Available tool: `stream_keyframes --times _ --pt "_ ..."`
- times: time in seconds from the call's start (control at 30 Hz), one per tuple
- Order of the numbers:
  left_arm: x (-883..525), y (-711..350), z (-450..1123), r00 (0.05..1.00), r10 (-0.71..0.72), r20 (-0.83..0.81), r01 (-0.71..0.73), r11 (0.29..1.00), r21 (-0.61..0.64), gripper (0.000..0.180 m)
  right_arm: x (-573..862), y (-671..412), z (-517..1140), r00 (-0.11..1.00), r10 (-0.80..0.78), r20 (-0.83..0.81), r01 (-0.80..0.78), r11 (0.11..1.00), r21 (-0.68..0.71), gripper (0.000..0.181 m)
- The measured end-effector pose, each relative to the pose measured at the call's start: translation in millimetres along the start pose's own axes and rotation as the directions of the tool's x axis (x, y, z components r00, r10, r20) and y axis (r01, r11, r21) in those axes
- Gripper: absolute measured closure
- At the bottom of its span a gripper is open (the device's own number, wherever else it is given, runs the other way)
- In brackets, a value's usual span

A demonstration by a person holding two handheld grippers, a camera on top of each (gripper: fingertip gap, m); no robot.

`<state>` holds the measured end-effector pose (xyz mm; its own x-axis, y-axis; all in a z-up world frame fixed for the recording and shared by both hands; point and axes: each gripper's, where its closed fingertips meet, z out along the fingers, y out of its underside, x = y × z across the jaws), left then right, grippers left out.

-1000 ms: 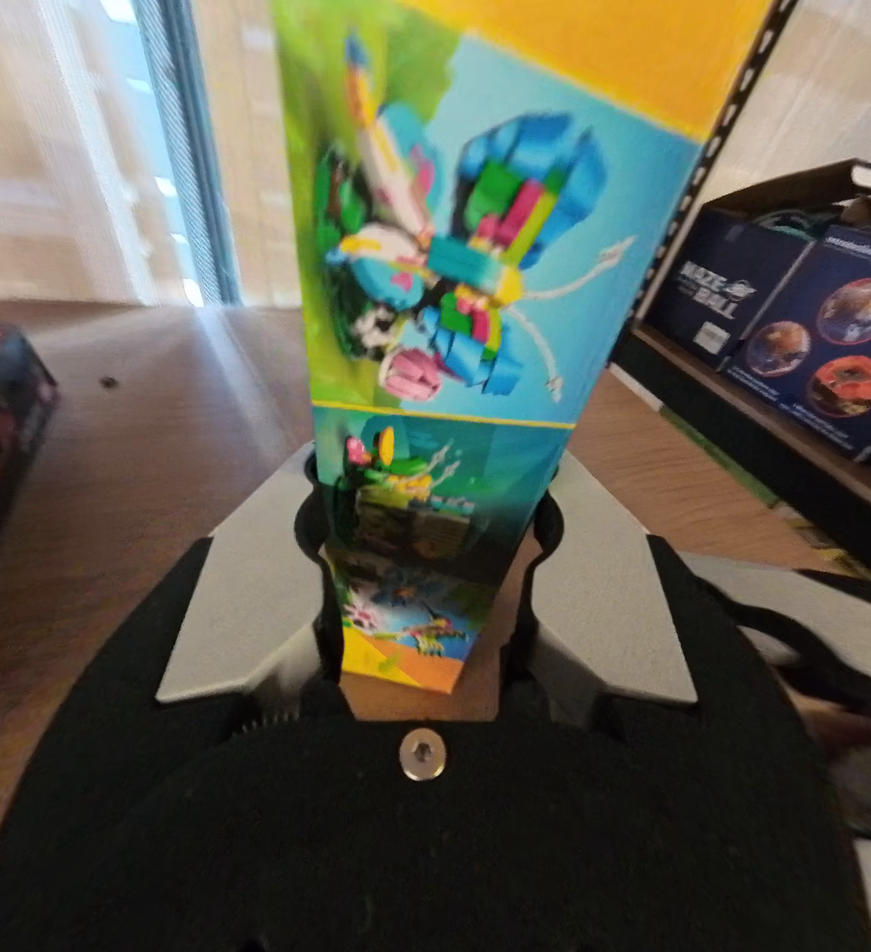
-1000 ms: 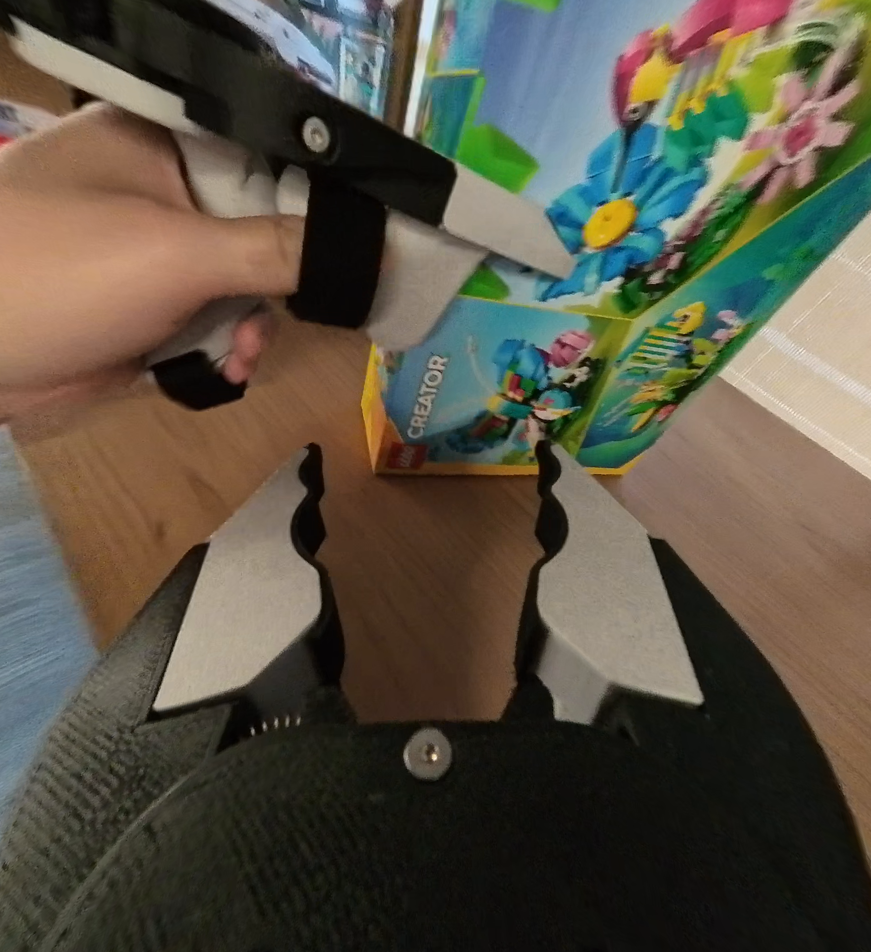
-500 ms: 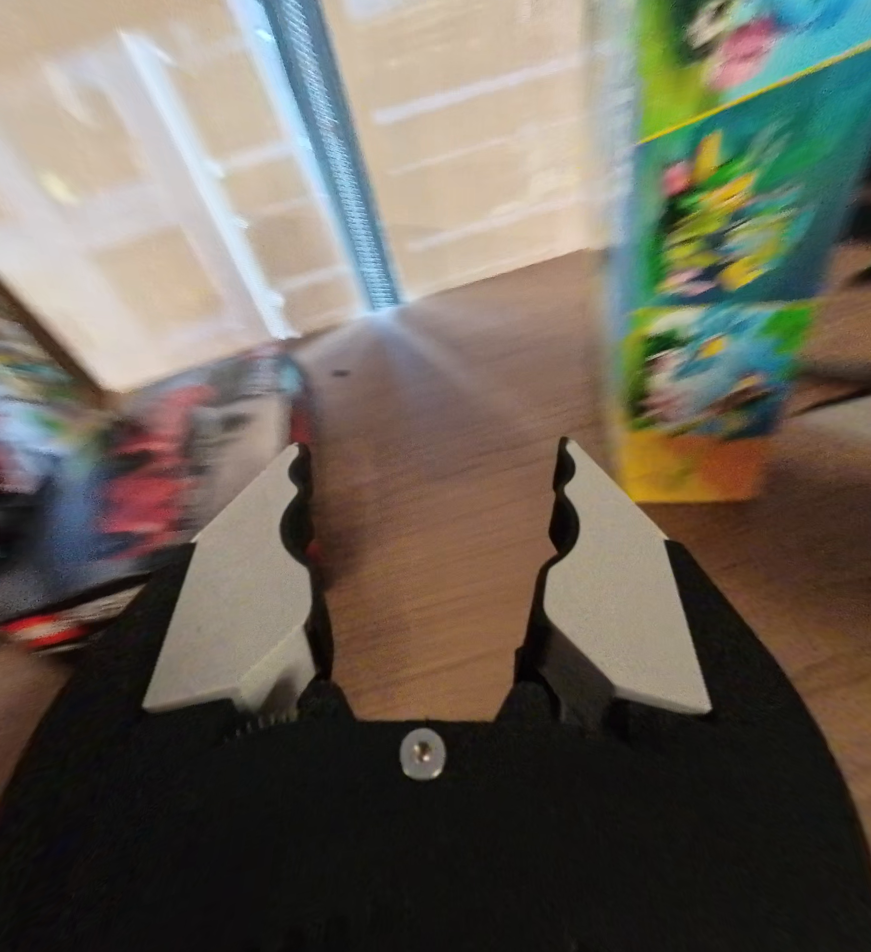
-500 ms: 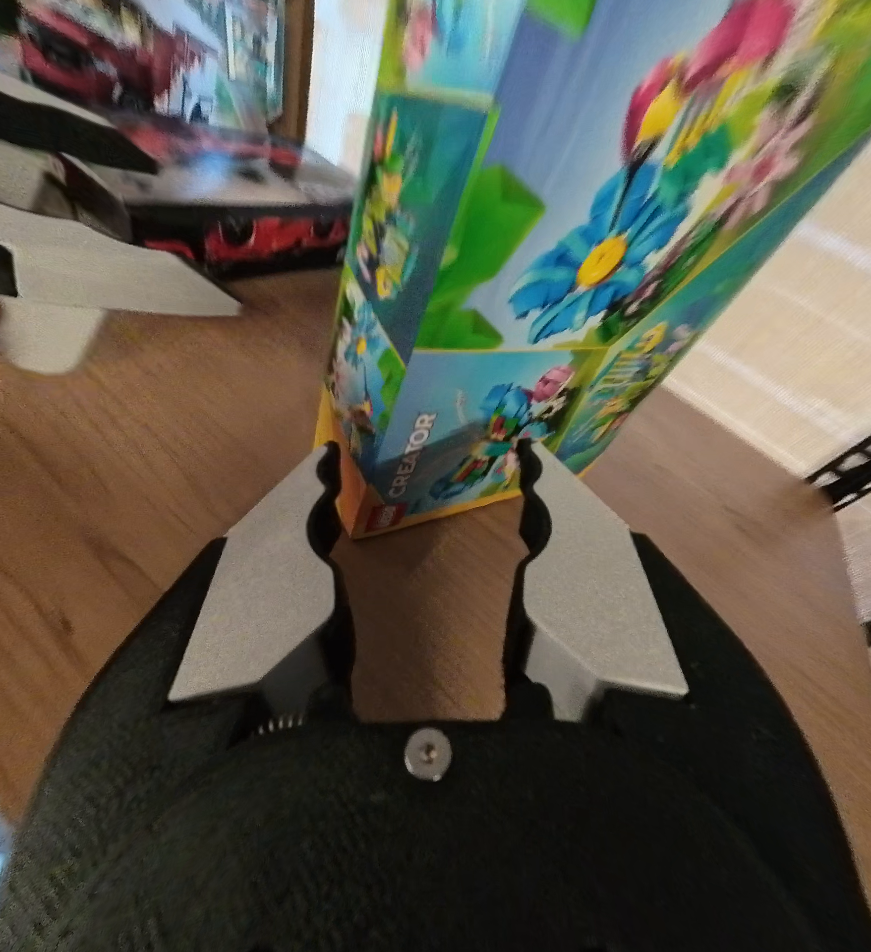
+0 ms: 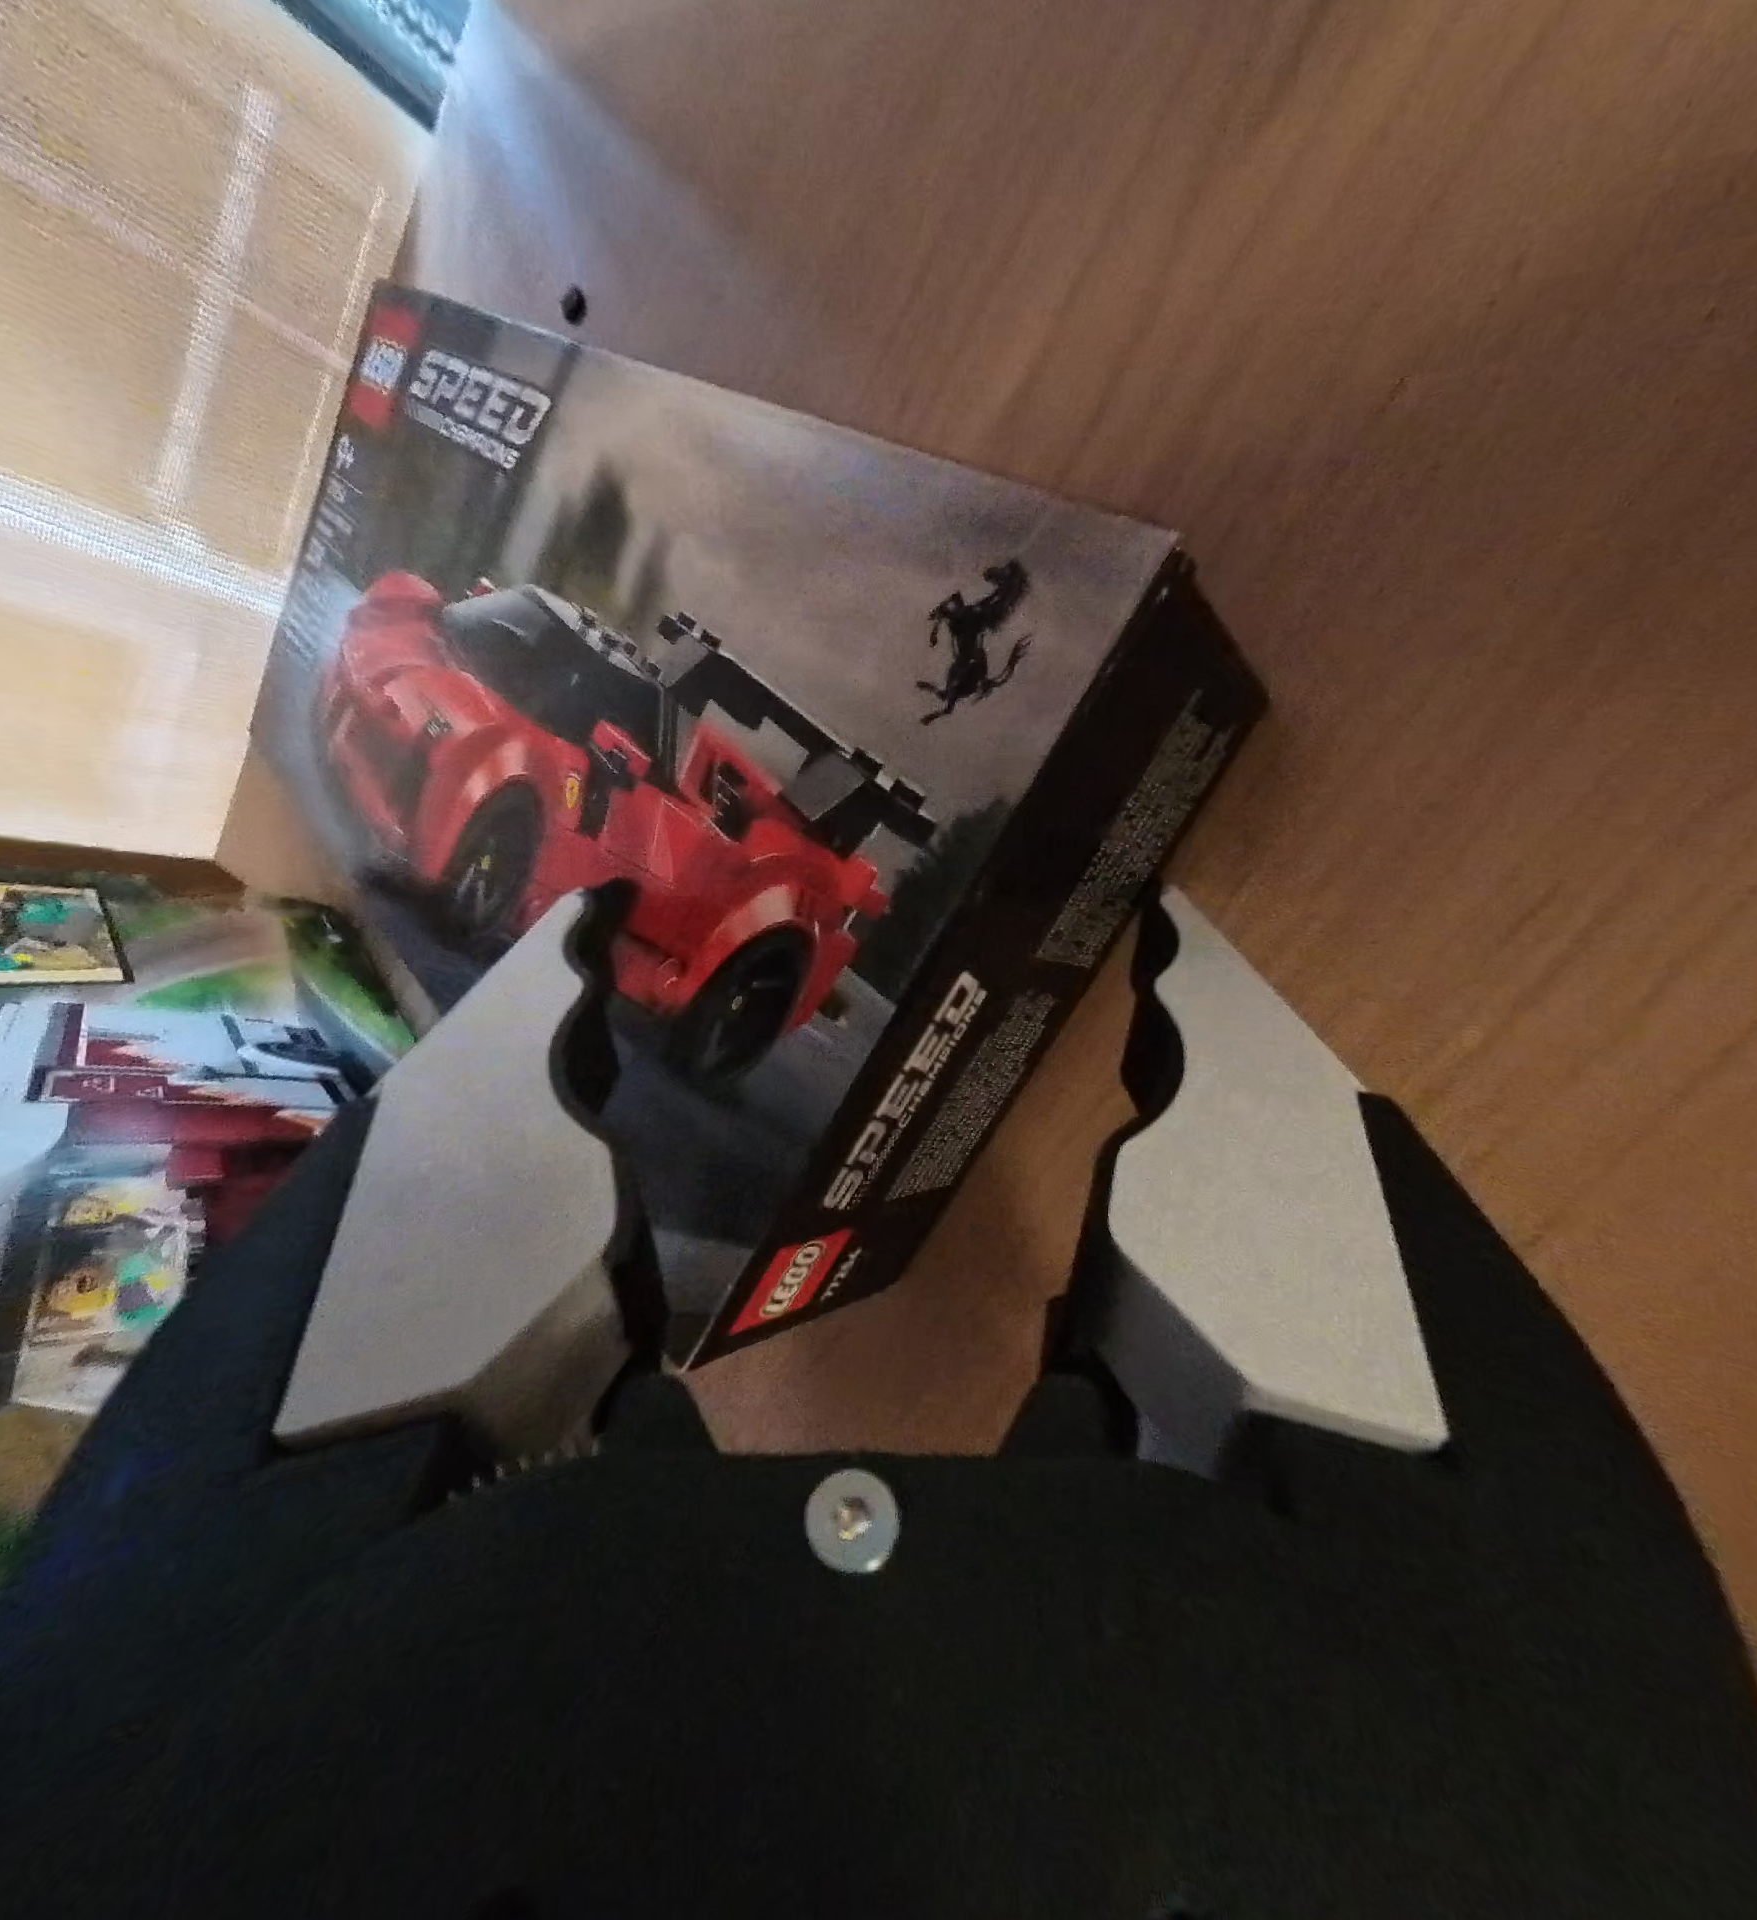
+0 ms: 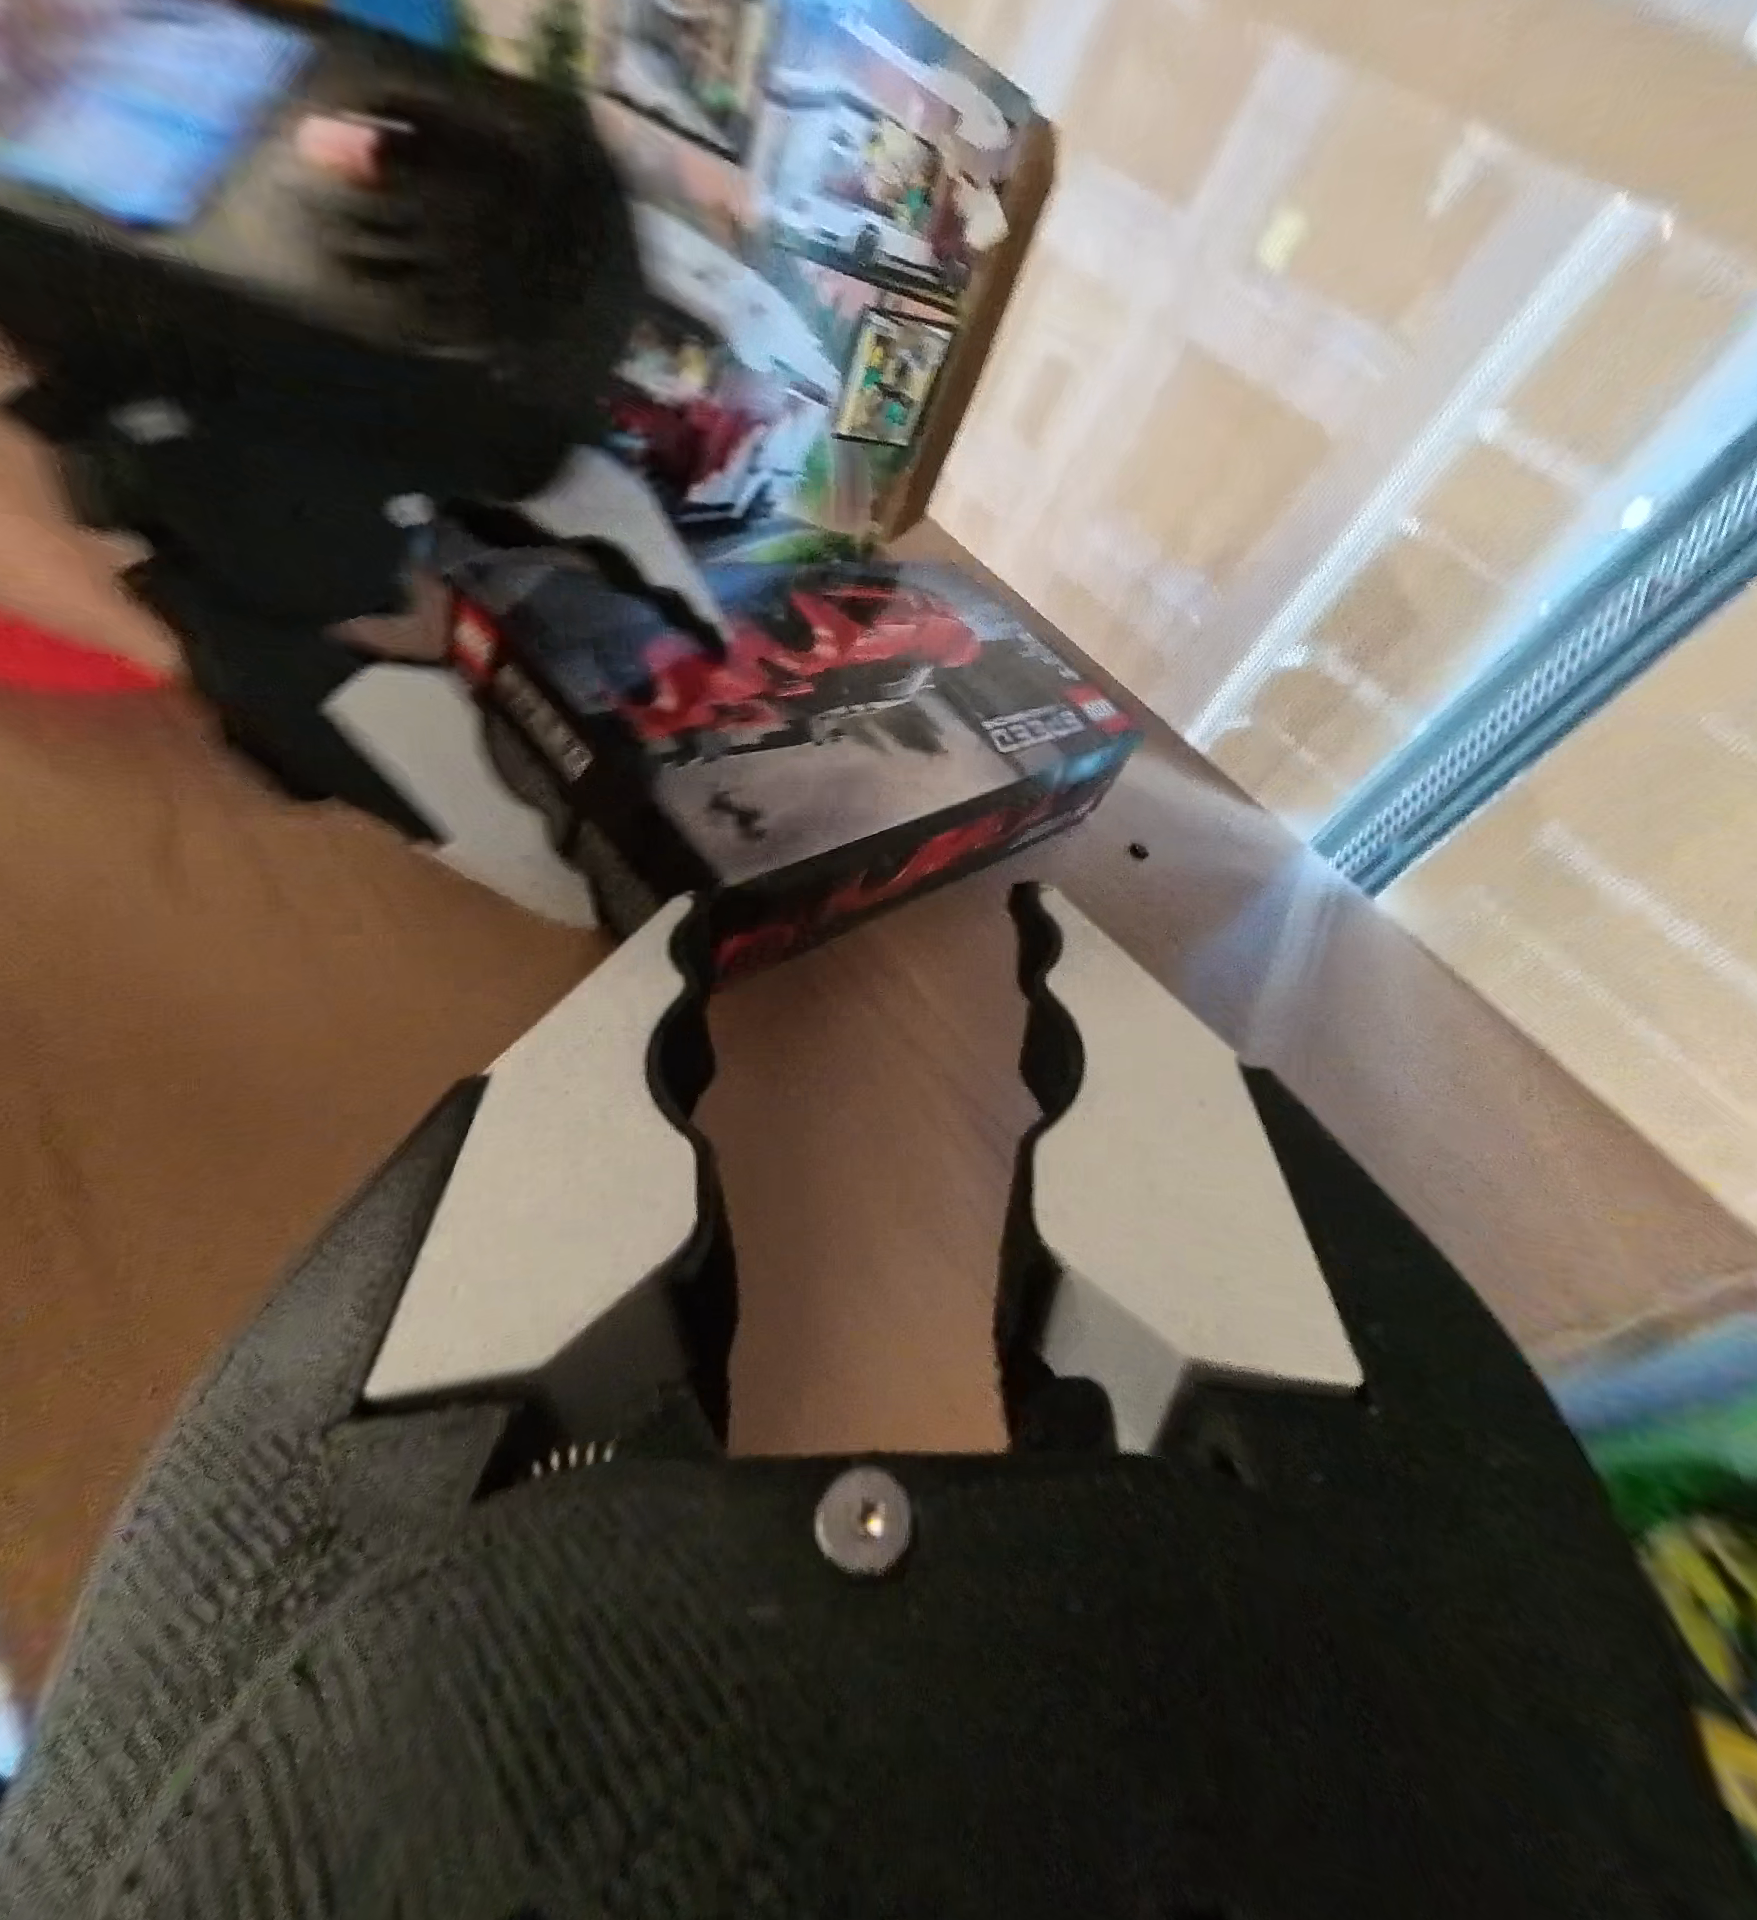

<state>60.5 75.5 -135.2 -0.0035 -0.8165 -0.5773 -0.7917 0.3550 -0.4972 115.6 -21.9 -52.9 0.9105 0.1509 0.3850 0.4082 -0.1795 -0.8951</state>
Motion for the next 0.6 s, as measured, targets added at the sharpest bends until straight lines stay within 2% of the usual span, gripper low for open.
stream_keyframes --times 0.17,0.33,0.4,0.43,0.5,0.6 --pt "-12.6 21.3 -4.4 1.000 -0.020 -0.006 0.020 1.000 0.020 0.081 34.8 10.5 66.1 0.967 0.244 -0.076 -0.253 0.957 -0.145 0.137" --pt "-22.5 38.6 -11.4 0.999 -0.036 0.037 0.034 0.998 0.052 0.081 77.6 32.1 131.2 0.949 0.289 -0.129 -0.313 0.917 -0.246 0.156" --pt "-22.9 38.2 -12.1 0.999 -0.017 0.033 0.013 0.995 0.098 0.082 88.9 38.1 159.3 0.945 0.322 -0.057 -0.326 0.909 -0.260 0.160" --pt "-23.5 37.7 -13.0 0.999 -0.018 0.033 0.014 0.994 0.109 0.082 95.6 43.8 171.7 0.942 0.335 -0.030 -0.329 0.902 -0.278 0.168" --pt "-25.7 33.5 -20.7 0.996 -0.076 0.041 0.070 0.988 0.137 0.090 112.6 58.3 195.6 0.939 0.343 -0.017 -0.330 0.888 -0.320 0.168" --pt "-23.3 22.6 -51.0 0.978 -0.208 -0.012 0.203 0.940 0.275 0.096 129.2 73.2 220.3 0.941 0.339 0.004 -0.316 0.881 -0.352 0.161"
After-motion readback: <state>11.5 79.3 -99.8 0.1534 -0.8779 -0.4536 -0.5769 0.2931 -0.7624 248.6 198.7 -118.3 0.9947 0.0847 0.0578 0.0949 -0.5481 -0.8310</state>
